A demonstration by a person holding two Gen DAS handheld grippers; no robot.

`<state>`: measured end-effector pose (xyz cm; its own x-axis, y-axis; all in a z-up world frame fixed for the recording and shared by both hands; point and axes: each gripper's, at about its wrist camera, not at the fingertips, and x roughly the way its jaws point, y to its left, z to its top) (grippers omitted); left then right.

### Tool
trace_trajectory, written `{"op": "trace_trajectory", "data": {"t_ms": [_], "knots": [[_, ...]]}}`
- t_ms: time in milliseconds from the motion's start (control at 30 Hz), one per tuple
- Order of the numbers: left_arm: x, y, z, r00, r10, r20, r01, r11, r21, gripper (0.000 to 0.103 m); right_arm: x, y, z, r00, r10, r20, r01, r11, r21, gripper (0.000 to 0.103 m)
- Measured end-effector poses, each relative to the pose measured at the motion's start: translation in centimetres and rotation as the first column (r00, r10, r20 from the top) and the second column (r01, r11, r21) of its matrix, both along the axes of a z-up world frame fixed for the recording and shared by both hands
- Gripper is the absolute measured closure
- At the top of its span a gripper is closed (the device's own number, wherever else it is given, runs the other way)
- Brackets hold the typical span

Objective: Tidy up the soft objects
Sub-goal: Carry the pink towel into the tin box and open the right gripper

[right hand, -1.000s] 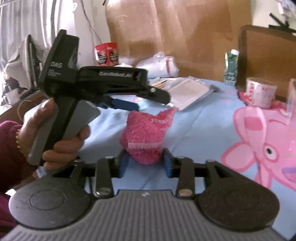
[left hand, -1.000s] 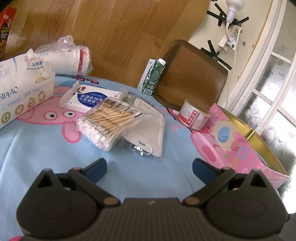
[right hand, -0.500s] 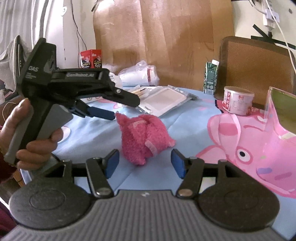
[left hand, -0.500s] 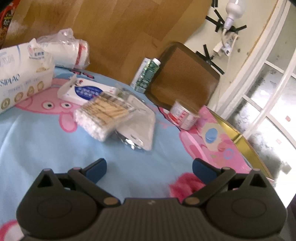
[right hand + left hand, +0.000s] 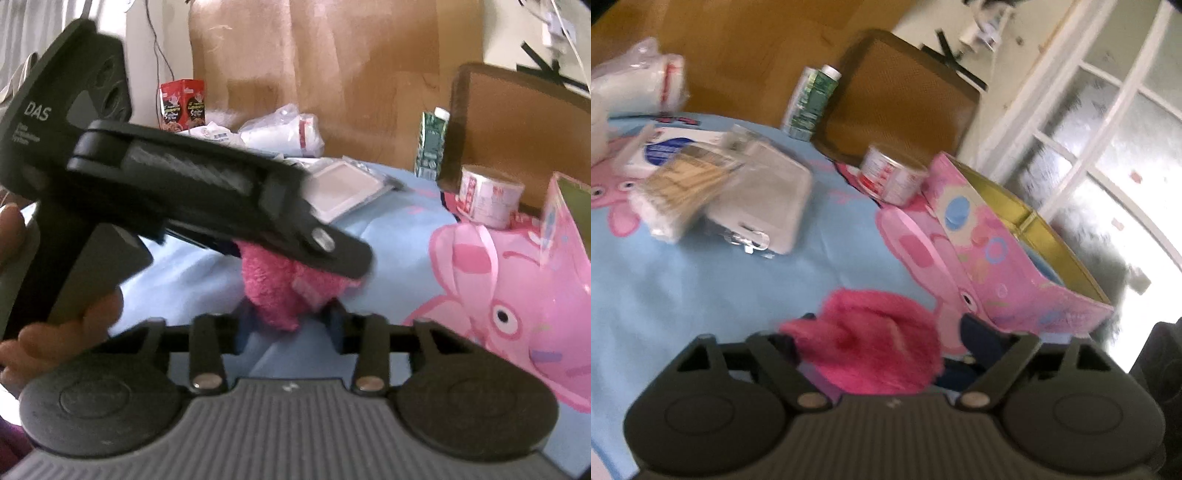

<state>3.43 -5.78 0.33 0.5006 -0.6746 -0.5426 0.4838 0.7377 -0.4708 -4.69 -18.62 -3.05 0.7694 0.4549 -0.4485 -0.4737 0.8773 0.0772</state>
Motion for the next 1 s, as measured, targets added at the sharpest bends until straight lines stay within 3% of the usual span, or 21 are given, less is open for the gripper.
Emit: {"op": "trace_trajectory", "data": {"t_ms": [67, 200, 433, 600, 700, 767, 800, 833, 1000], "knots": [[-0.2, -0.1, 0.3, 1.000, 0.002, 0.005, -0.002, 1.000, 0.004, 0.020, -0.4, 0.3, 0.1, 0.999, -0.007, 0.033, 0.008, 1.000, -0.028, 0.063], [-0.1, -0.5, 2.5, 0.999, -0.026, 0.027, 0.028, 0.998, -0.059, 0.020, -1.6, -1.0, 1.4, 0.993, -0.039, 0.109, 0.039, 0.999, 0.001, 0.063], [-0.1, -6.9, 8.2, 0.972, -0.159, 0.171, 0.169, 0.985, -0.045, 0.019, -3.4, -5.4, 4.6, 0.944, -0.205, 0.260, 0.207, 0.978, 0.020, 0.063], [-0.1, -13.0, 10.0, 0.938, -0.262, 0.226, 0.275, 0.961, -0.029, 0.019, -4.0, -9.7, 5.1, 0.897, -0.338, 0.285, 0.343, 0.939, 0.036, 0.063], [0.0, -16.0, 9.6, 0.938, -0.285, 0.200, 0.295, 0.955, -0.024, 0.012, -4.0, -11.9, 4.6, 0.874, -0.410, 0.260, 0.417, 0.908, 0.034, 0.062], [0.1, -17.1, 9.1, 0.942, -0.282, 0.183, 0.289, 0.957, -0.017, 0.010, -3.6, -13.0, 4.1, 0.851, -0.472, 0.231, 0.484, 0.875, 0.007, 0.048], [0.3, -17.1, 8.9, 0.944, -0.277, 0.177, 0.284, 0.959, -0.014, 0.009, -3.5, -13.5, 3.8, 0.832, -0.508, 0.224, 0.520, 0.854, 0.004, 0.033], [0.3, -17.0, 8.6, 0.946, -0.272, 0.174, 0.279, 0.960, -0.016, 0.008, -3.5, -14.0, 3.6, 0.815, -0.537, 0.220, 0.547, 0.837, 0.015, 0.023], [0.5, -13.5, 8.5, 0.962, -0.200, 0.188, 0.210, 0.977, -0.038, 0.004, -4.0, -15.3, 3.8, 0.774, -0.595, 0.216, 0.588, 0.802, 0.104, 0.015]]}}
